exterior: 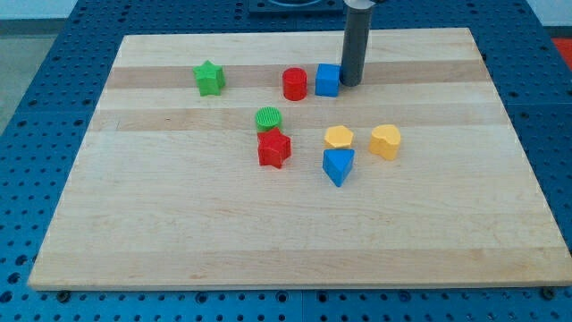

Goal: Push the blue cube into the red circle

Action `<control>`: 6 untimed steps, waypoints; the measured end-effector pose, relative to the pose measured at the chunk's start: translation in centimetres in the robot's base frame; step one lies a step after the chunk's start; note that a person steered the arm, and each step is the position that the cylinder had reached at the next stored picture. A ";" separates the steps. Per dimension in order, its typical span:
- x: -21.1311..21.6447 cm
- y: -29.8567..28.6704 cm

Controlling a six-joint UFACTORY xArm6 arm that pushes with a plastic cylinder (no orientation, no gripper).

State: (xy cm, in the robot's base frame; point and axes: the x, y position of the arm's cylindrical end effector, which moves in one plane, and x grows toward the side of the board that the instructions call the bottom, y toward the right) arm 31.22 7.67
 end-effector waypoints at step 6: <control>1.5 -3.1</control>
